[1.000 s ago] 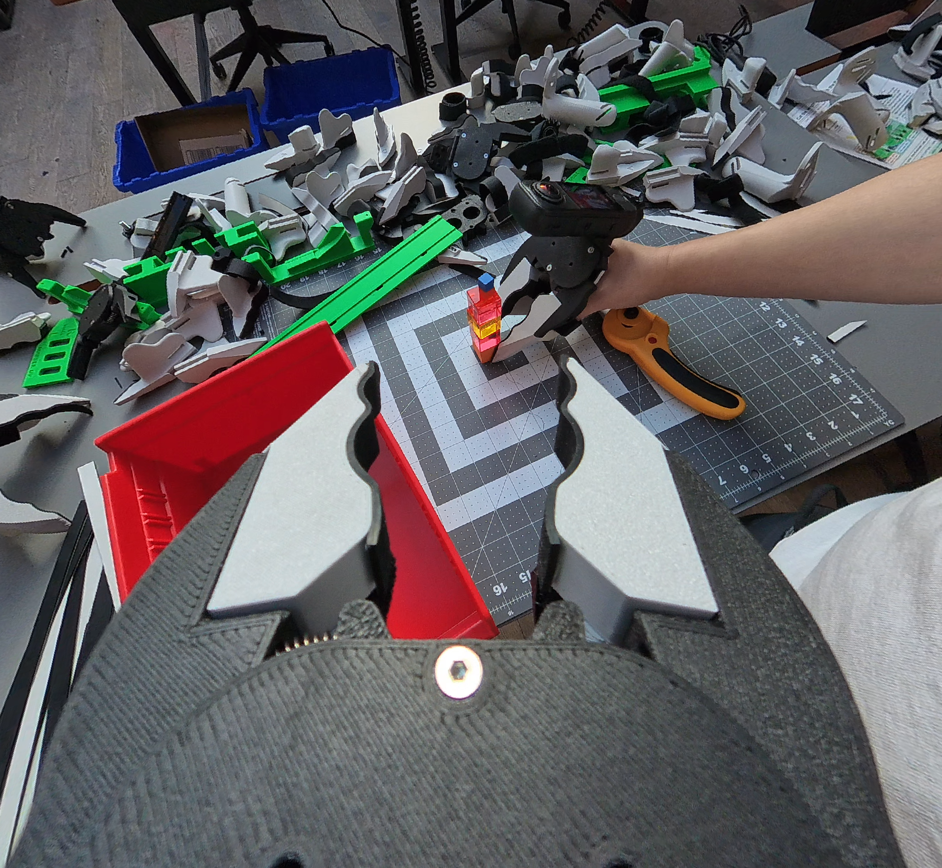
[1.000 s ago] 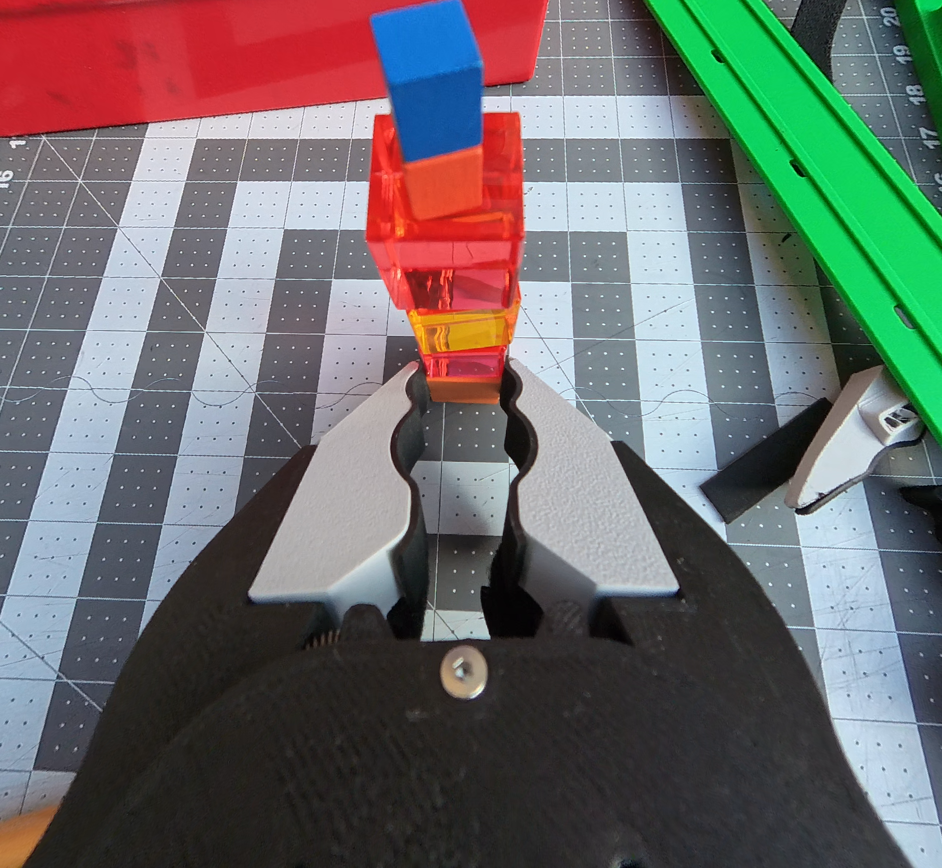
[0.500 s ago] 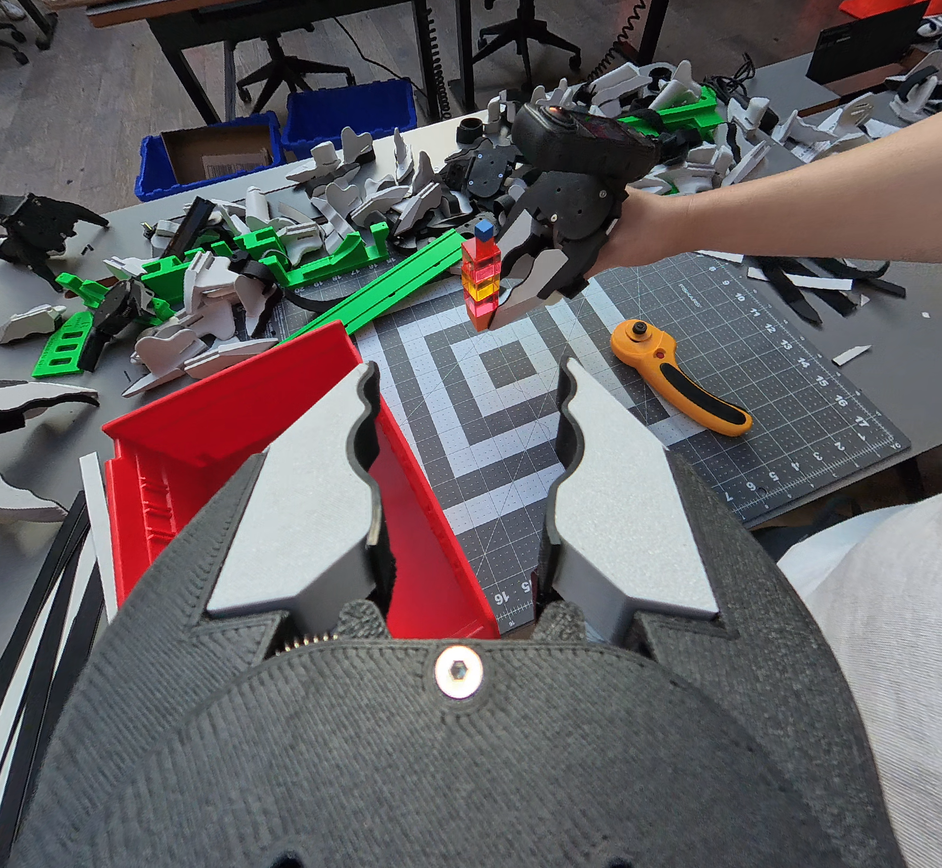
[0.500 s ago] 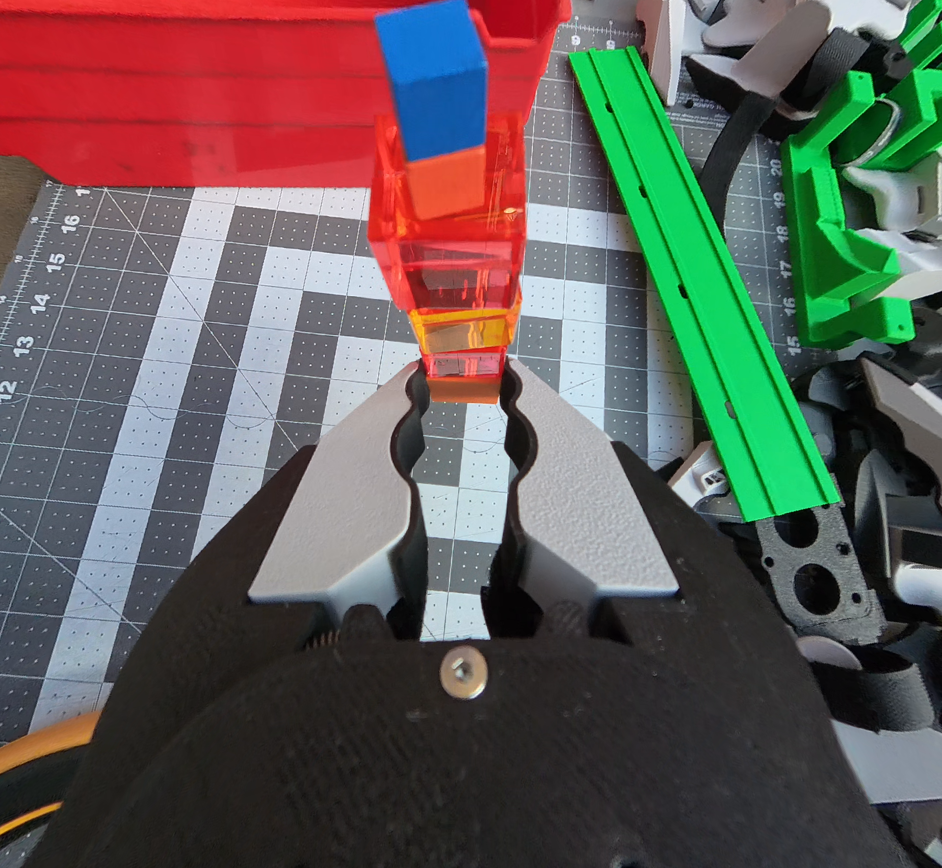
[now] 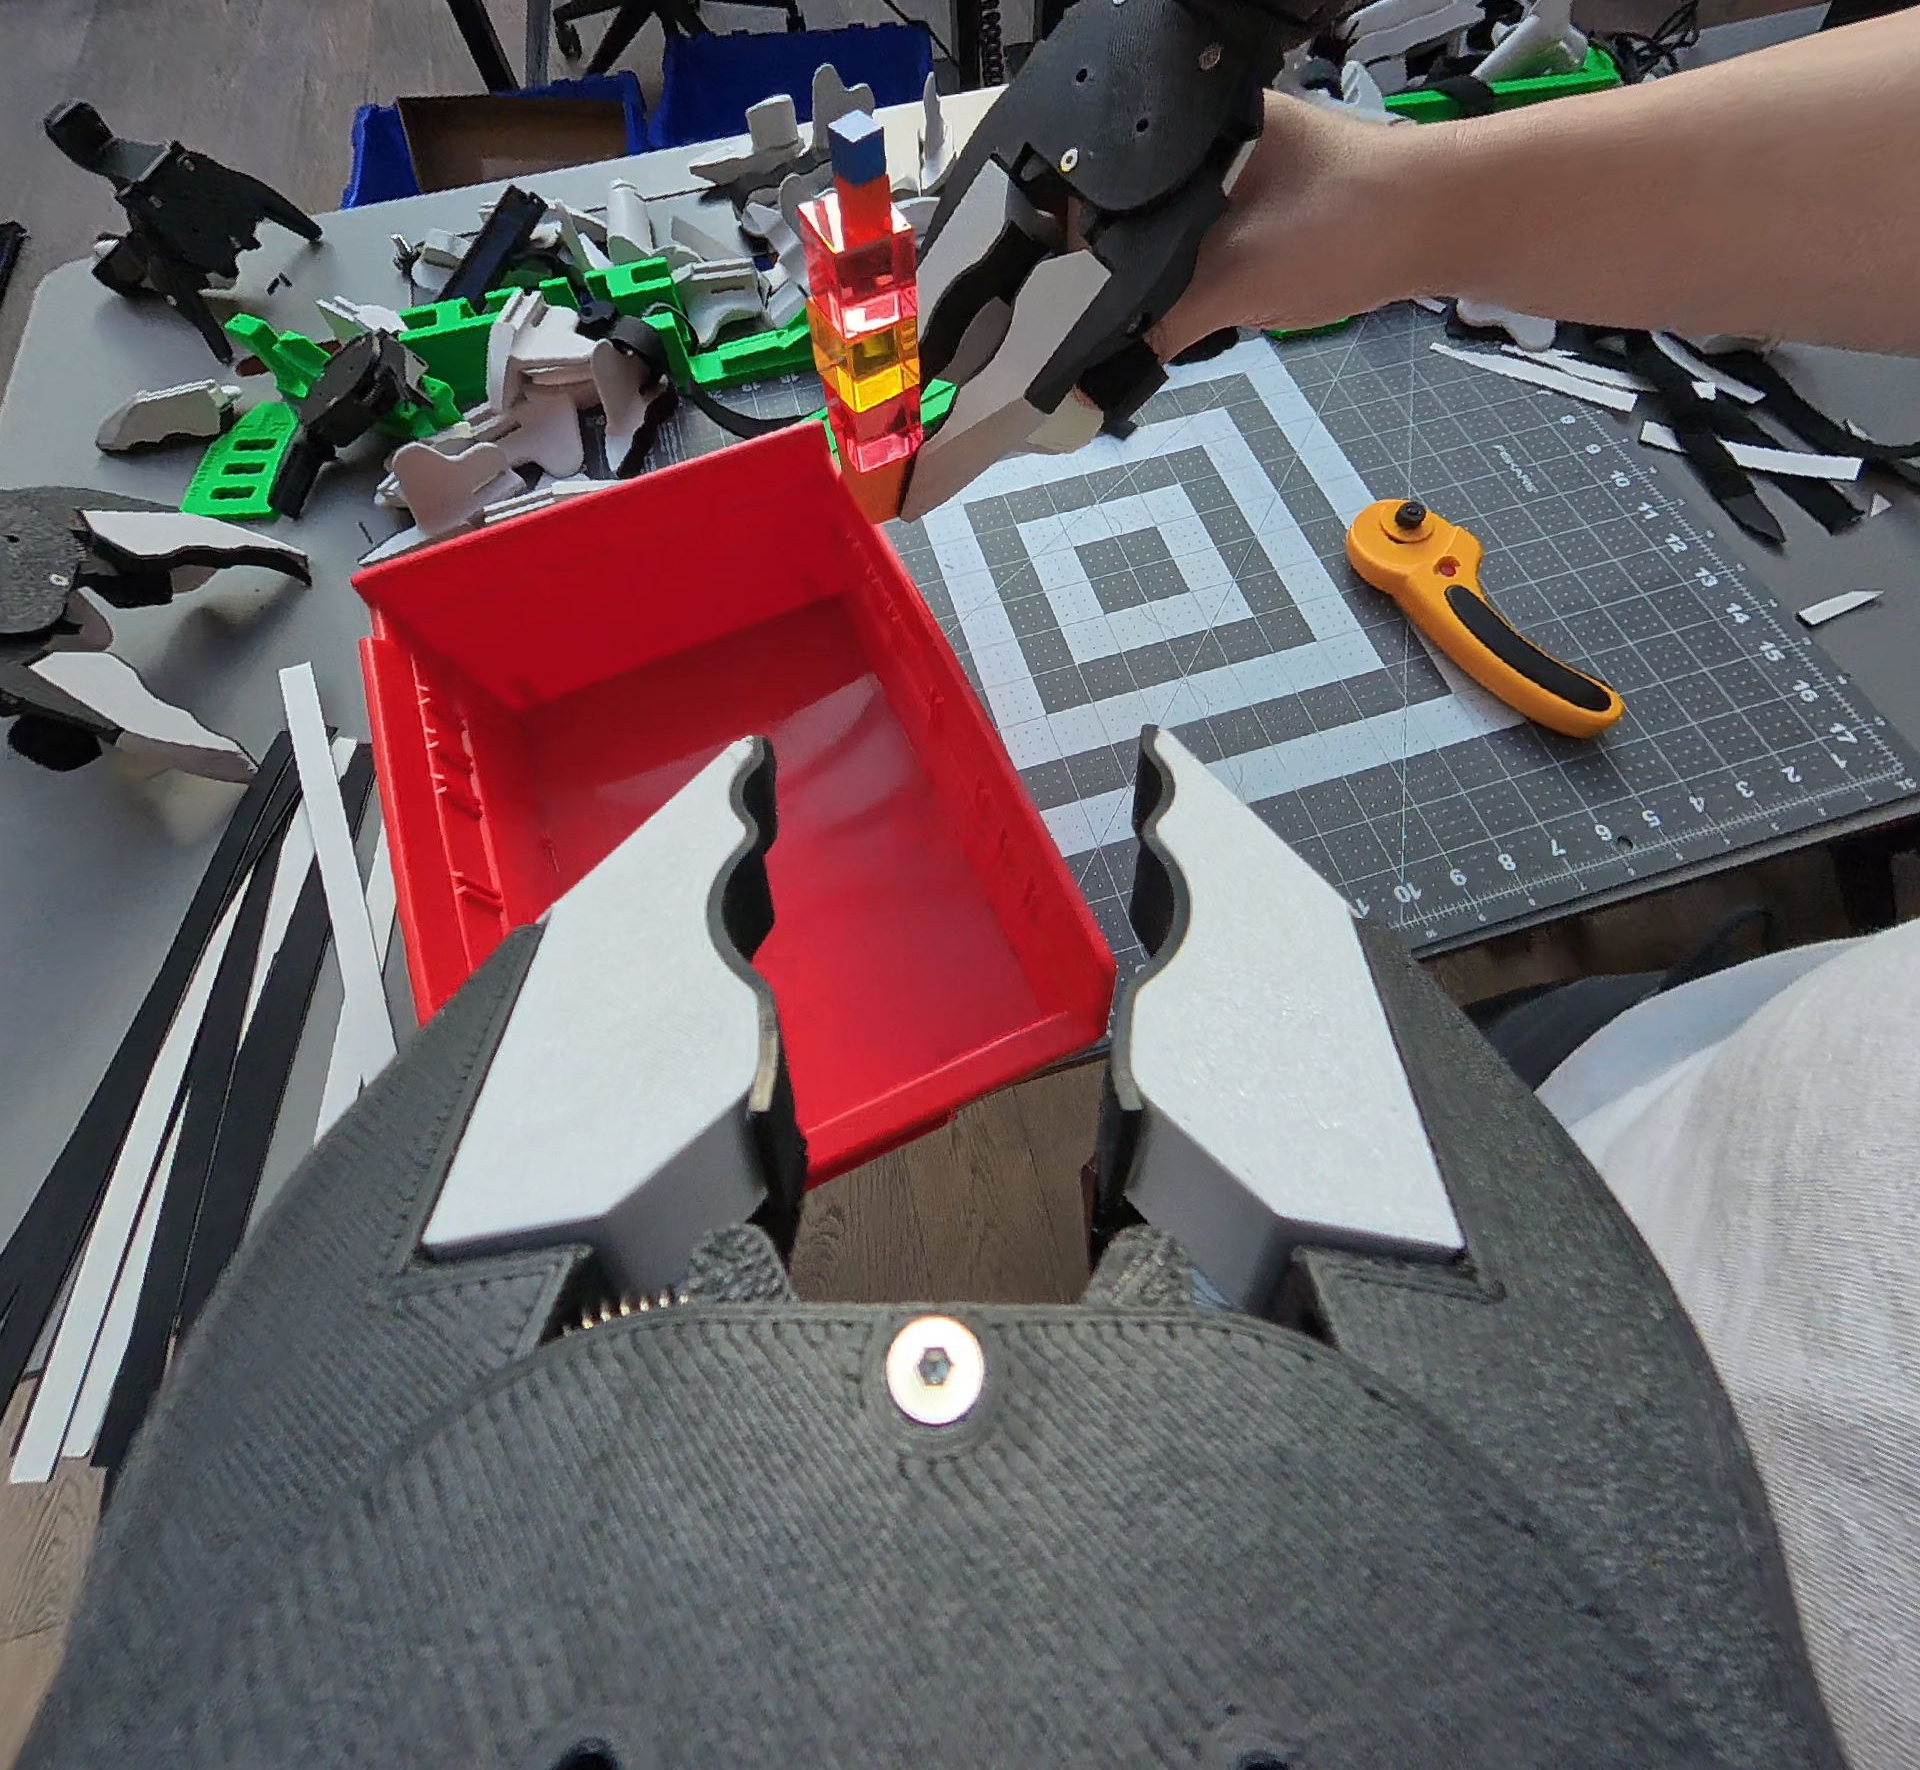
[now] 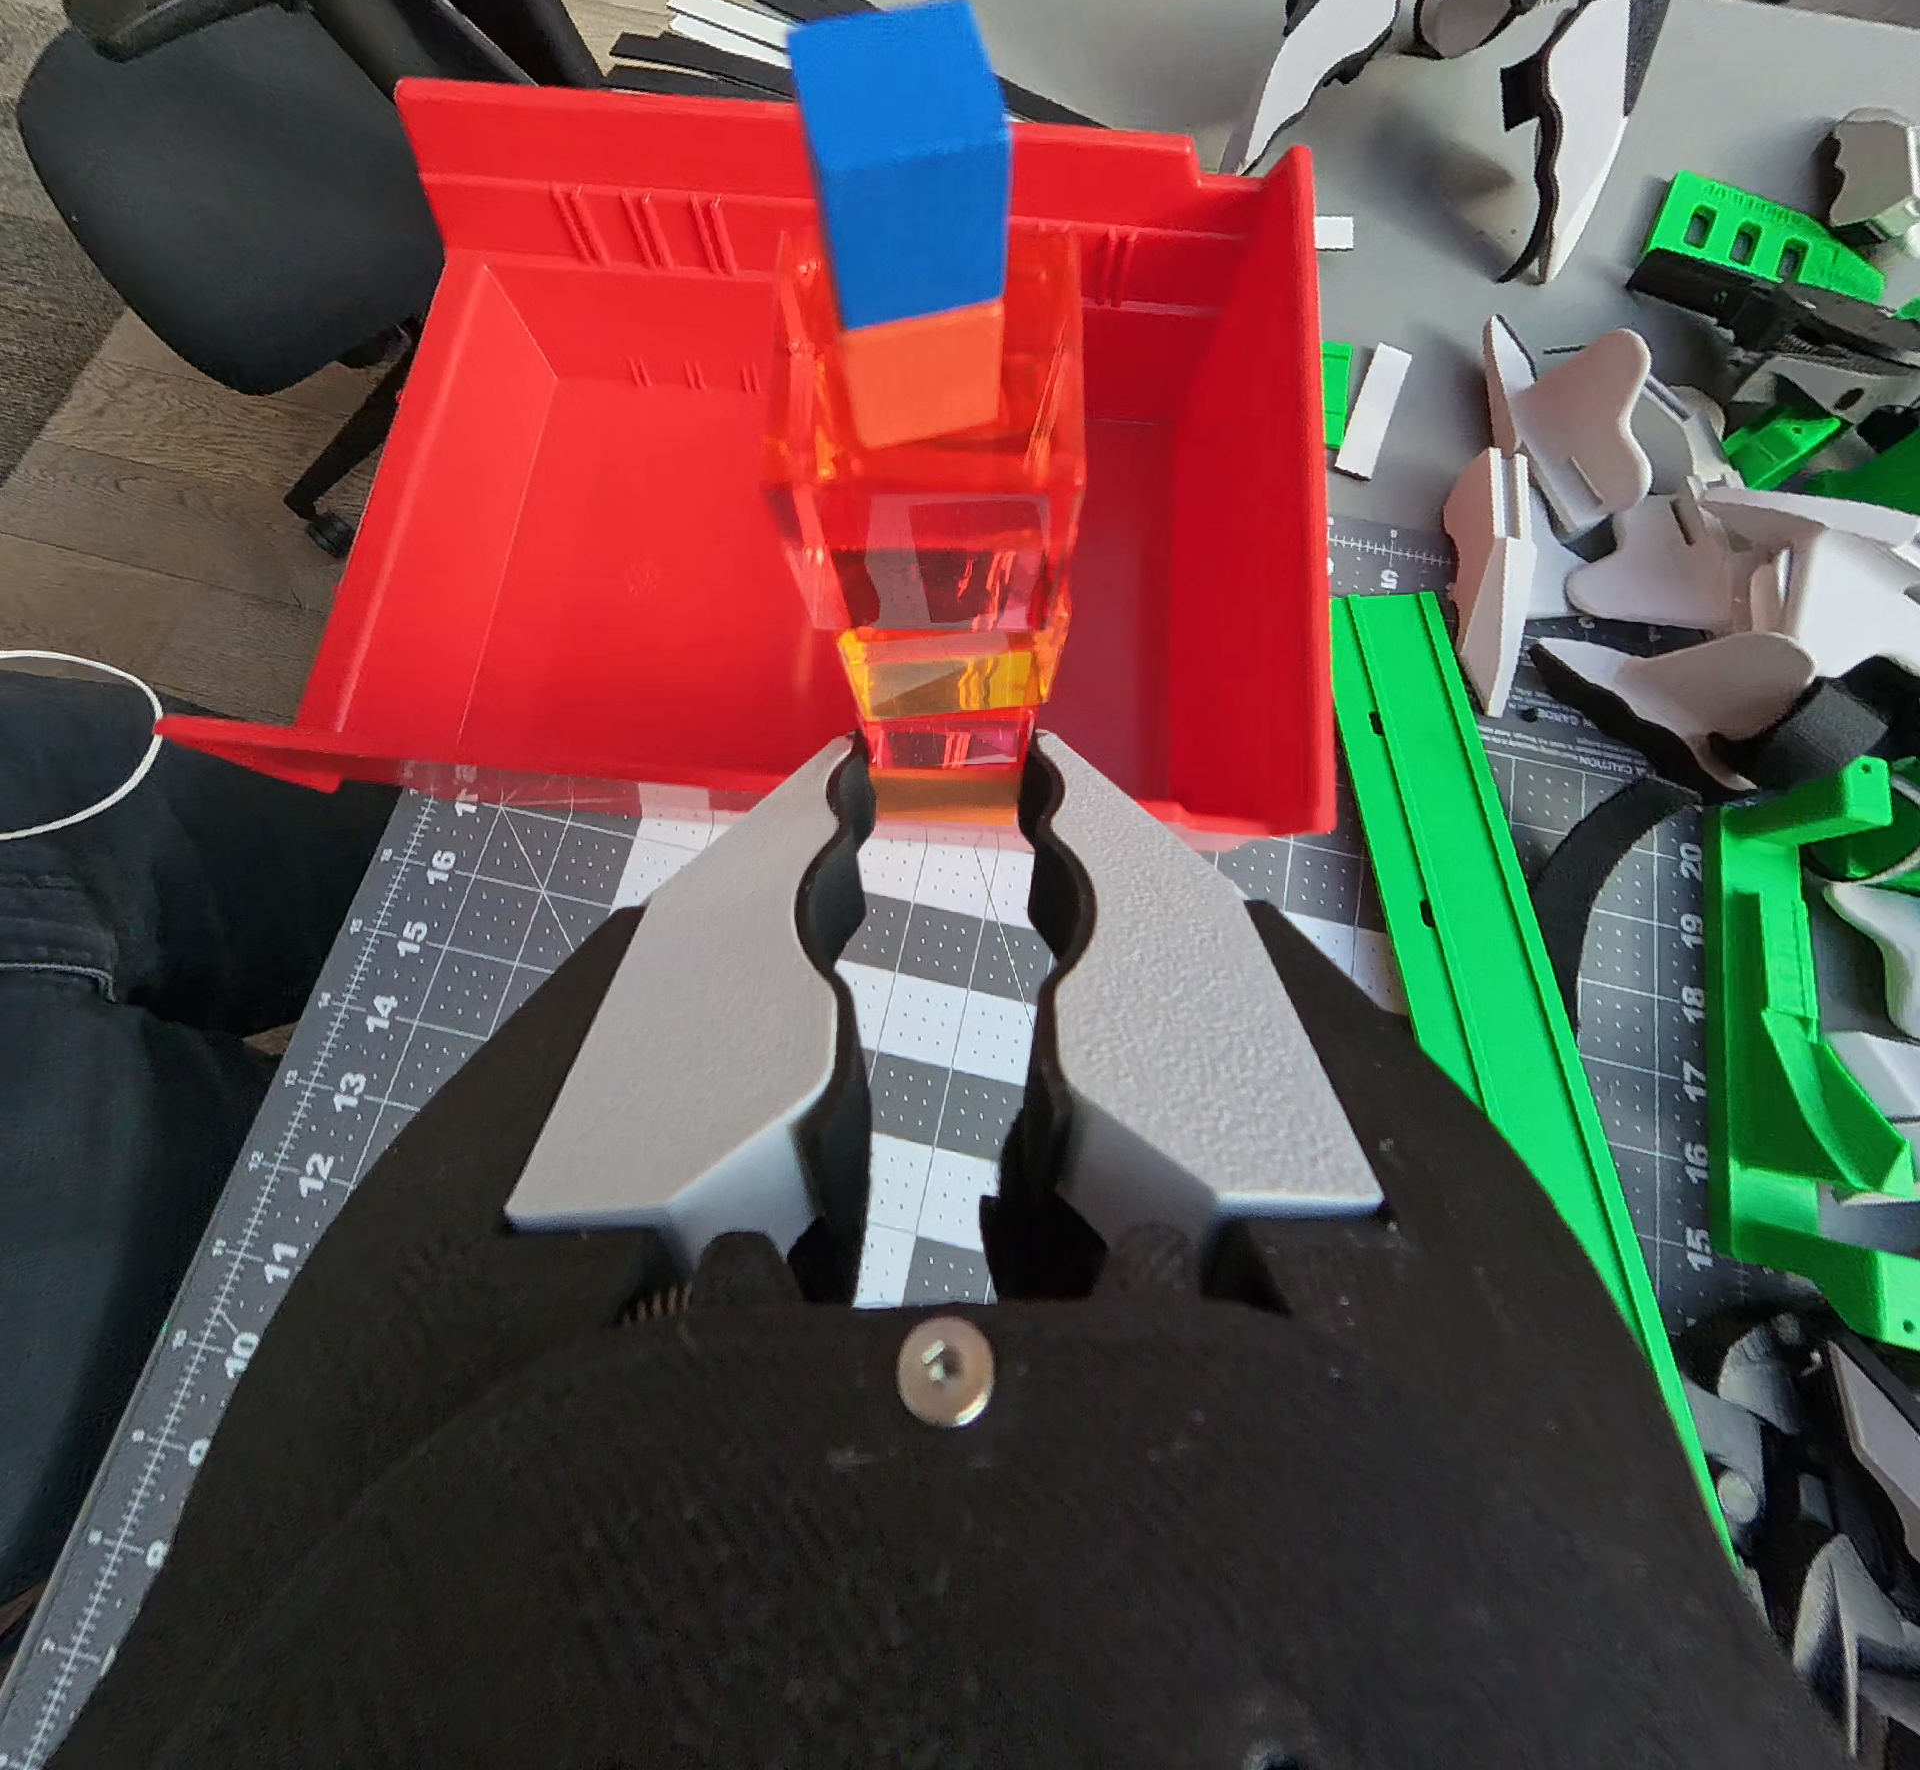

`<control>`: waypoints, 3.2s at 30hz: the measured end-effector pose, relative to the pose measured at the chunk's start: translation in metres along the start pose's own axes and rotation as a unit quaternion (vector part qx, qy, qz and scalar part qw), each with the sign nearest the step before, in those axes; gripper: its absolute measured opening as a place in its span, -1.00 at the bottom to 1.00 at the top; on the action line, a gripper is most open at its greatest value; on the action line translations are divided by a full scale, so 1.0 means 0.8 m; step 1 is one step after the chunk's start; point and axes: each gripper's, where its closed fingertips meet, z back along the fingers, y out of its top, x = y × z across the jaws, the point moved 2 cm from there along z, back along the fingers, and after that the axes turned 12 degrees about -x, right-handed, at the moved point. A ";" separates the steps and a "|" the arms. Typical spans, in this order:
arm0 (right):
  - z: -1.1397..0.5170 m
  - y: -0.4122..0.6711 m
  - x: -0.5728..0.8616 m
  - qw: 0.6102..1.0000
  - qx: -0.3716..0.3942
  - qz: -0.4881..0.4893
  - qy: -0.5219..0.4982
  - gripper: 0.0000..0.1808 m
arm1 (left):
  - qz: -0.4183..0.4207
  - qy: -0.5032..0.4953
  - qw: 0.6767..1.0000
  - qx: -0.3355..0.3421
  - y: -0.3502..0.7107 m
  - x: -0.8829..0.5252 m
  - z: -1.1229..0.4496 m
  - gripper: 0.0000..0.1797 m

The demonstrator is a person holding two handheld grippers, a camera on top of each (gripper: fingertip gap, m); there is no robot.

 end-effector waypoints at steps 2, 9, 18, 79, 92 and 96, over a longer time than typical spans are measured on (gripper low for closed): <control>-0.018 0.022 -0.012 1.000 -0.006 0.000 -0.001 -0.72 | 0.000 0.002 1.000 -0.010 -0.019 -0.014 0.009 -0.24; -0.095 0.079 -0.059 0.995 -0.014 -0.101 0.008 -0.71 | -0.010 -0.037 0.999 -0.026 -0.080 -0.071 0.039 -0.24; -0.153 0.059 -0.066 0.945 -0.138 -0.285 -0.086 -0.52 | -0.041 -0.105 0.992 -0.051 -0.150 -0.157 0.065 -0.22; 0.180 -0.340 -0.675 0.631 -0.125 -0.765 -0.034 -0.98 | -0.129 -0.407 0.898 -0.104 -0.207 0.296 0.127 -0.07; 0.341 -0.577 -1.233 0.303 0.022 -0.946 -0.110 -0.98 | -0.361 -0.640 0.661 -0.151 -0.218 0.865 0.236 -0.14; 0.363 -0.620 -1.348 0.219 0.090 -0.964 -0.119 -0.98 | -0.414 -0.668 0.598 -0.161 -0.225 0.998 0.246 -0.16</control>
